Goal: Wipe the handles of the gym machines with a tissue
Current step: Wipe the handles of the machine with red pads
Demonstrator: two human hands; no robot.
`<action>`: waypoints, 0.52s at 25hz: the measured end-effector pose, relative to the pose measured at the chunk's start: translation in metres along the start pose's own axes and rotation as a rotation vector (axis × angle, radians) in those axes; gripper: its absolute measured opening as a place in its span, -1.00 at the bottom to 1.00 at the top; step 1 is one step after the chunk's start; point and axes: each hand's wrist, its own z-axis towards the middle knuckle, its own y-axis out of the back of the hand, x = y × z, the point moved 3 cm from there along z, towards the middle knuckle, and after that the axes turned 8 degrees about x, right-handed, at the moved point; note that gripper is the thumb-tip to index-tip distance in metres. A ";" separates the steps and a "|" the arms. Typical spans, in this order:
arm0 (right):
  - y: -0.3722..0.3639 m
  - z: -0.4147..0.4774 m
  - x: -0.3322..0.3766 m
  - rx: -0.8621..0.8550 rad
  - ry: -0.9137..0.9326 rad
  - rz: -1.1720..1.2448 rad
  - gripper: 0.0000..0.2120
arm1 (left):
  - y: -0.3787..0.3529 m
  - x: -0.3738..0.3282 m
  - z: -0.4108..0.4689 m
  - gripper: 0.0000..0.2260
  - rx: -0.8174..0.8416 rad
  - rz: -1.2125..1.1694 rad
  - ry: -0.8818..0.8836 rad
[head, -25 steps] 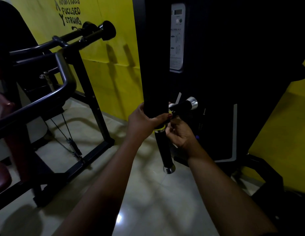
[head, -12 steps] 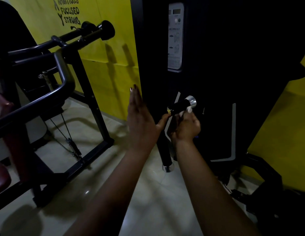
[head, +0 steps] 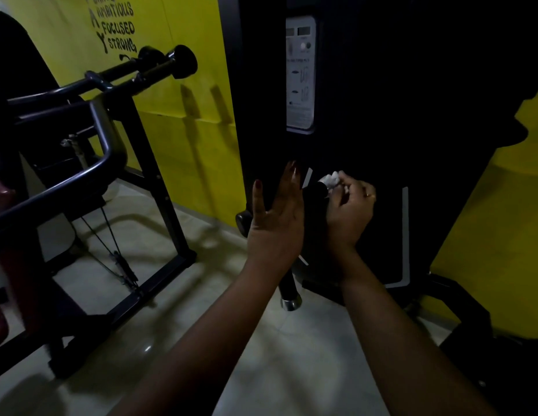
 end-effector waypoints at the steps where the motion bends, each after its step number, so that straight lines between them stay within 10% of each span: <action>1: 0.001 0.006 -0.002 0.021 0.044 -0.063 -0.75 | 0.000 -0.001 0.004 -0.58 0.051 0.022 -0.008; 7: 0.005 0.012 -0.002 0.276 0.516 -0.331 -0.72 | 0.011 -0.011 0.034 -0.69 0.346 0.141 -0.052; 13: -0.014 0.068 0.026 0.782 0.341 -0.587 -0.64 | 0.016 -0.015 0.037 -0.42 0.218 0.128 -0.097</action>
